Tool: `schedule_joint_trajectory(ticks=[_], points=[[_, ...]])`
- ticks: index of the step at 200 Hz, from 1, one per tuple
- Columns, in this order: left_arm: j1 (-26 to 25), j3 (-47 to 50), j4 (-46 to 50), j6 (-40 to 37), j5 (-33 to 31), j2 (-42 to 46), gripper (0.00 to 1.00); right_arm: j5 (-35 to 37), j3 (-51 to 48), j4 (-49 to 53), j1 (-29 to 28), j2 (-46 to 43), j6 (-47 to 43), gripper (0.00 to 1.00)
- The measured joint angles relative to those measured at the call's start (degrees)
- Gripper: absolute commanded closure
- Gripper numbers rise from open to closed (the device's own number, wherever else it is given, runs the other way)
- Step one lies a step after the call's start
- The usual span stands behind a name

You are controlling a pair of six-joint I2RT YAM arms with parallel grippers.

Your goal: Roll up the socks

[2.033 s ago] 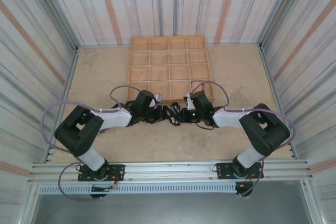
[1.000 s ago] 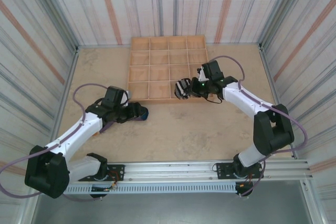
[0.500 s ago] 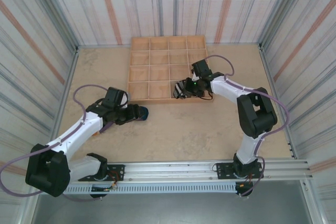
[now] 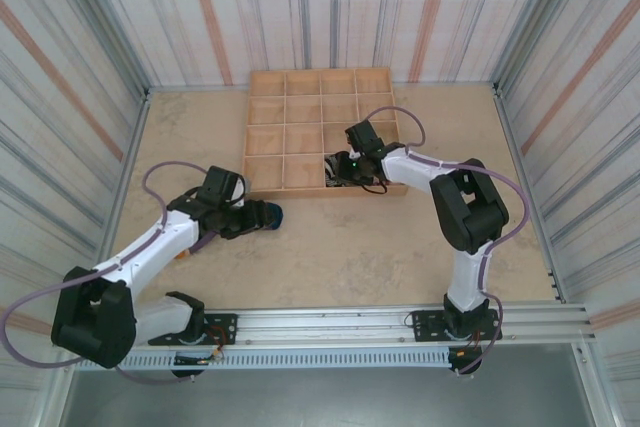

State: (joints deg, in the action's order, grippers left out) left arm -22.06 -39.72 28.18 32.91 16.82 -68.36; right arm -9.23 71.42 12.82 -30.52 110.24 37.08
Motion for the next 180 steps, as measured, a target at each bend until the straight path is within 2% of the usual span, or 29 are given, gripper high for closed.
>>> schedule_joint_trajectory(ticks=[15, 32, 91, 121, 180], points=[[0.02, 0.00, -0.09, -0.15, -0.02, -1.05, 0.25, -0.74, -0.94, -1.75, 0.07, 0.00, -0.28, 1.00], [0.28, 0.00, 0.04, -0.20, -0.55, -2.45, 0.26, -1.70, -2.12, -3.93, 0.28, 0.00, -0.31, 0.94], [1.75, -1.92, 1.18, -0.15, -4.96, -6.88, 0.30, -4.96, -4.15, -9.75, 0.55, 0.11, -1.25, 0.62], [1.79, -3.76, 2.34, -0.33, -6.91, -7.41, 0.31, -5.99, -4.26, -9.51, 1.20, -0.59, -2.60, 0.47], [3.82, -6.84, 5.20, -1.97, -9.86, -9.60, 0.33, -7.78, -4.59, -5.09, 2.95, -3.85, -5.09, 0.30]])
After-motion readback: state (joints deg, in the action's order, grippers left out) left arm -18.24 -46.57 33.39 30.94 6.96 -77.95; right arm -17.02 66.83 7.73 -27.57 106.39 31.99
